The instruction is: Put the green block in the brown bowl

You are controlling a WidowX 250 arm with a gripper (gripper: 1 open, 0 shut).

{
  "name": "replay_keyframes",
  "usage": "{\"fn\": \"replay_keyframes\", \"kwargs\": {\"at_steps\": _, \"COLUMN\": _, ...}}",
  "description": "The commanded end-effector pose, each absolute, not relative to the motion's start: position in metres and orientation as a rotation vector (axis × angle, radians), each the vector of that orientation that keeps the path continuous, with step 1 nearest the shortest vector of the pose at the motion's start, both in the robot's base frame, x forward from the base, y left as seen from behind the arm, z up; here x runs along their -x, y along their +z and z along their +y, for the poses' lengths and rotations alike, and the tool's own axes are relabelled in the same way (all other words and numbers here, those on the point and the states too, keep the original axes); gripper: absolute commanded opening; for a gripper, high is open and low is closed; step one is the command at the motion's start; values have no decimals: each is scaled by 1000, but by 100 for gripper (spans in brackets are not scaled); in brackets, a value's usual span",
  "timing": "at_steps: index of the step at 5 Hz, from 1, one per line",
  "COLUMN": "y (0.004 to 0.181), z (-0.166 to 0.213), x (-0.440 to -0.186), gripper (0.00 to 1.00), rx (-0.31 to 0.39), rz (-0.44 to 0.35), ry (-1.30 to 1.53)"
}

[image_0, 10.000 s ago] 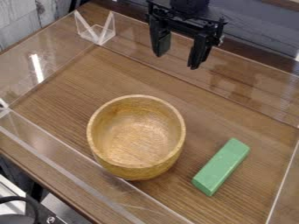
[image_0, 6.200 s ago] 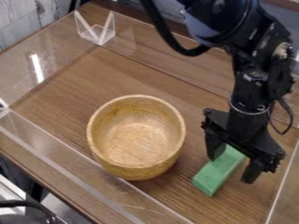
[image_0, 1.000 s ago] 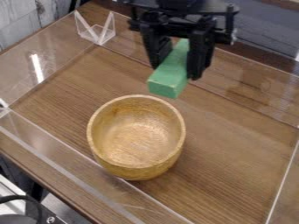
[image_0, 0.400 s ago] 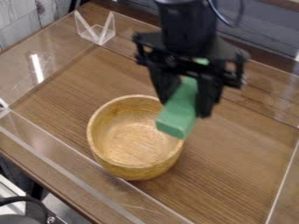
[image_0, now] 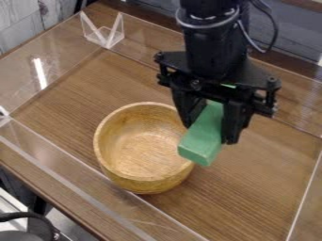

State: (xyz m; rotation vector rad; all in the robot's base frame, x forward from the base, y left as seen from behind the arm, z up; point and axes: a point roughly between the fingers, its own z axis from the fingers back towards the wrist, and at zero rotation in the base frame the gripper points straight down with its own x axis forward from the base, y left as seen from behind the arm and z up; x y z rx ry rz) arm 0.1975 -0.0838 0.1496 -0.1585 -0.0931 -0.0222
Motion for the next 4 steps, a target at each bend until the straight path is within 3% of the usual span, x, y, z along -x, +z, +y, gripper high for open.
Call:
{"fn": "replay_keyframes", "kwargs": {"at_steps": 1, "y": 158, "z": -85, "x": -199, "gripper": 0, "rx": 172, "rz": -136, "ry": -34}}
{"fn": "replay_keyframes", "kwargs": {"at_steps": 4, "y": 159, "z": -87, "x": -198, "gripper": 0, "rx": 180, "rz": -147, "ry": -49}}
